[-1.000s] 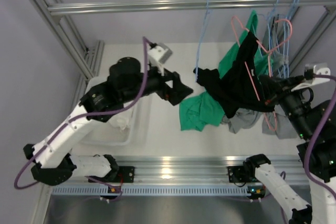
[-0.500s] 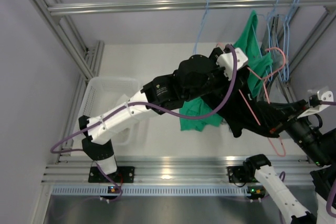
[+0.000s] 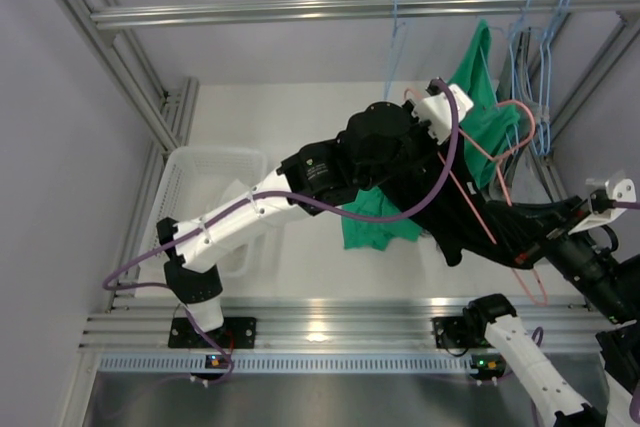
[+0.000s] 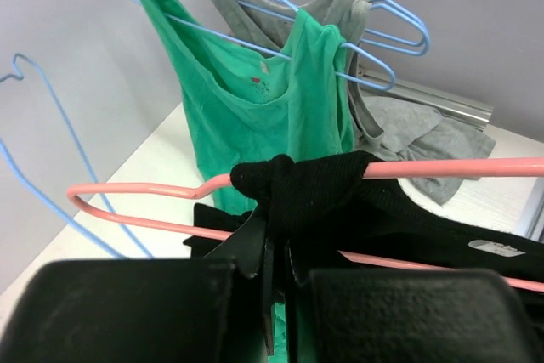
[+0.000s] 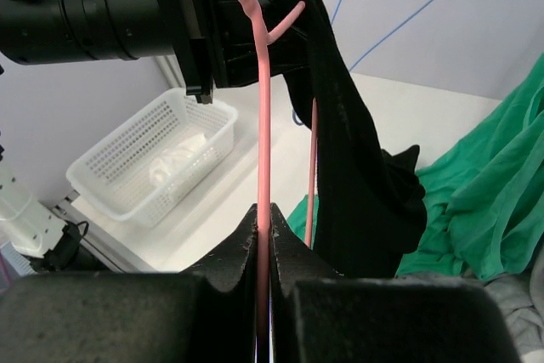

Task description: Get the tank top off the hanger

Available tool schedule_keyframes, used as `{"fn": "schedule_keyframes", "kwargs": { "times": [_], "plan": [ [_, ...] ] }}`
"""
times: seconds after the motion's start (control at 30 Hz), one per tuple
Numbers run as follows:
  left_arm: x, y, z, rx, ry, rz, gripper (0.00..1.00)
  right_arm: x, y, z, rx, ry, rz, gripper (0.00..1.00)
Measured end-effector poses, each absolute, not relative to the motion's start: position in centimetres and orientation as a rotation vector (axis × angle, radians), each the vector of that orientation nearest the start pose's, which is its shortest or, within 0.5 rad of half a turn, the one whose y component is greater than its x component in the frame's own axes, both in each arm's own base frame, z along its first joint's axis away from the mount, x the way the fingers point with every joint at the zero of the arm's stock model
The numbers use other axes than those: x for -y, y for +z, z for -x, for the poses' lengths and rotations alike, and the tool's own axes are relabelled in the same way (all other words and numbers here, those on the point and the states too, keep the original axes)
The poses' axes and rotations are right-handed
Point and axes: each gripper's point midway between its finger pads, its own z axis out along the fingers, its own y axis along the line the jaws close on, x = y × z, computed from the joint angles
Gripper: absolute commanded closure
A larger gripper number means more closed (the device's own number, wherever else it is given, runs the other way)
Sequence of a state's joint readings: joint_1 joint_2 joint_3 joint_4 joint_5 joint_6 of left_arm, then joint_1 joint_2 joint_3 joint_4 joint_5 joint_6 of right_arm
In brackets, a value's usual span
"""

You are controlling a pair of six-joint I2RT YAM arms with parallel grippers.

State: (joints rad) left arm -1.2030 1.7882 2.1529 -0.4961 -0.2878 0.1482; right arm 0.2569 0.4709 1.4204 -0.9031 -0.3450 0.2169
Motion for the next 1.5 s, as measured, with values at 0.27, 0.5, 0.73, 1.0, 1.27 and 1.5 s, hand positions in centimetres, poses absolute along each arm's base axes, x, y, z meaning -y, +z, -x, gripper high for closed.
{"fn": "schedule_keyframes", "kwargs": {
  "times": [0.27,0.5,0.73,1.0,1.27,1.5],
  "plan": [
    [43.5,44.6,-26.2,-1.542,-0.413,-0.716,1.00,-9.8,41.9,-10.4,-1.569,0.604,0.368,1.00],
    [36.2,45.5,-31.0,-1.631,-0.330,-0.380,1.00,-10.1,42.2,-8.7,-1.530,0.585,0.492,1.00],
    [33.3,47.3,-31.9,-1.629,-0.391,-0.246,1.00,-9.8,44.5,-5.1,-1.410,0.587,0.596,1.00],
    [37.4,44.2,-26.0,-1.687,-0.783,-0.509,1.00,-9.7,47.0,-3.6,-1.258,0.625,0.561,1.00],
    [41.4,38.3,-10.1,-1.684,-1.356,-1.090,1.00,-14.1,45.9,-12.1,-1.171,0.877,0.427,1.00],
    [37.5,28.6,-9.1,-1.909,-1.163,-1.026,1.00,-13.6,50.1,-16.0,-1.141,0.863,0.281,1.00]
  ]
}}
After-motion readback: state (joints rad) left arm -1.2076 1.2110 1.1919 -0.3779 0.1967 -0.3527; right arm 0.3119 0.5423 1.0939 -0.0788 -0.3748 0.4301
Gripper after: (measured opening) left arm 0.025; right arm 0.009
